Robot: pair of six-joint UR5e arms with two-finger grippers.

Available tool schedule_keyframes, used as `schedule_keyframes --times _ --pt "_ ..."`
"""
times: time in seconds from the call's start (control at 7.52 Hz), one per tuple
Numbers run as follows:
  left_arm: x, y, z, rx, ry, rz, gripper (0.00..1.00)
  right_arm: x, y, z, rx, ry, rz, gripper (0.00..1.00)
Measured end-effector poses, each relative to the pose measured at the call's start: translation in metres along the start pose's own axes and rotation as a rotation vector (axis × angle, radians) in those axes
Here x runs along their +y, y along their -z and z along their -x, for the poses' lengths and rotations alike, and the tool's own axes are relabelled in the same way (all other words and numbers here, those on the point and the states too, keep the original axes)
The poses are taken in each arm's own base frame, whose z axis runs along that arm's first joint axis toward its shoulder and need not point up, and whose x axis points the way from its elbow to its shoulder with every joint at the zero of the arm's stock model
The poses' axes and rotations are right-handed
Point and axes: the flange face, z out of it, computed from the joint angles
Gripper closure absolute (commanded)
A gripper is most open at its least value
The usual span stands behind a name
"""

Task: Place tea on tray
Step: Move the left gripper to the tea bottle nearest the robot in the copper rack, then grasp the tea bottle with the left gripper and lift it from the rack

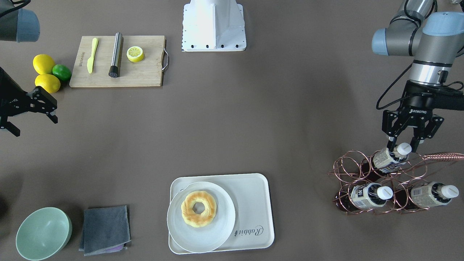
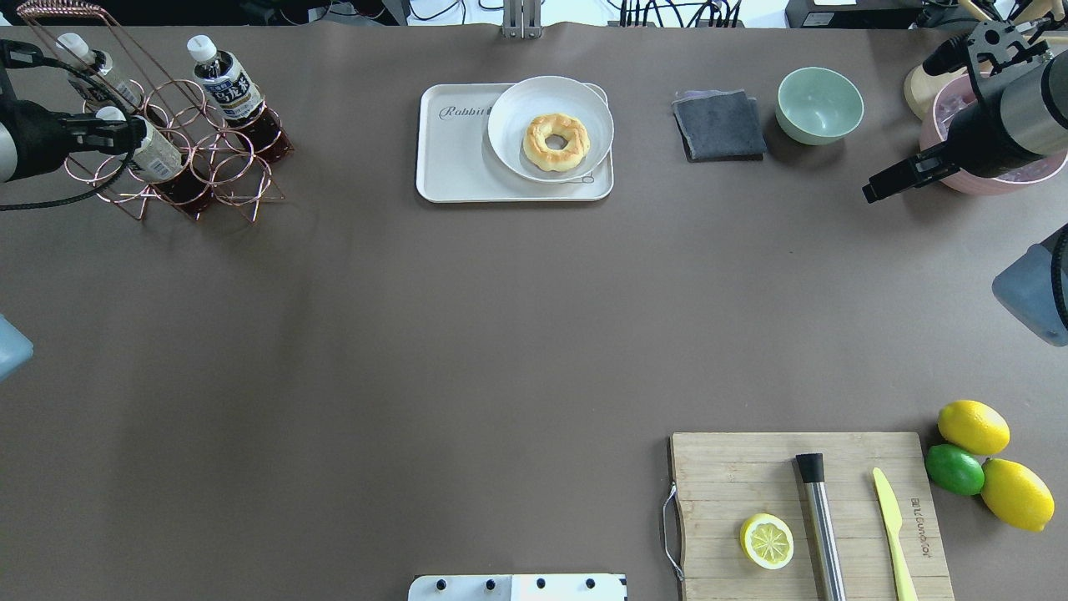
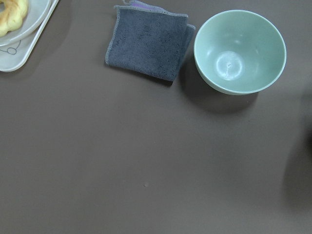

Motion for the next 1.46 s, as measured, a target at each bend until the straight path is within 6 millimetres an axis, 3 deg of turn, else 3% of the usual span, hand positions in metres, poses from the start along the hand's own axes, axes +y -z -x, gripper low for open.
schedule_keyframes --times 0.27,0.93,1.2,1.46 --pt "-0.002 -0.004 -0.001 0.001 0.000 0.000 0.97 0.000 0.000 0.000 0.000 0.000 0.000 0.00" --pt "-0.019 0.011 0.005 0.007 -0.040 -0.030 1.00 -0.001 0.002 0.001 -0.002 0.002 -0.004 0.00" --pt "-0.040 0.032 0.012 0.035 -0.032 -0.040 1.00 -0.001 0.002 0.001 -0.002 0.002 -0.004 0.00" --pt "-0.073 0.069 0.034 0.079 0.000 -0.015 1.00 -0.001 0.002 0.001 -0.002 0.001 -0.004 0.00"
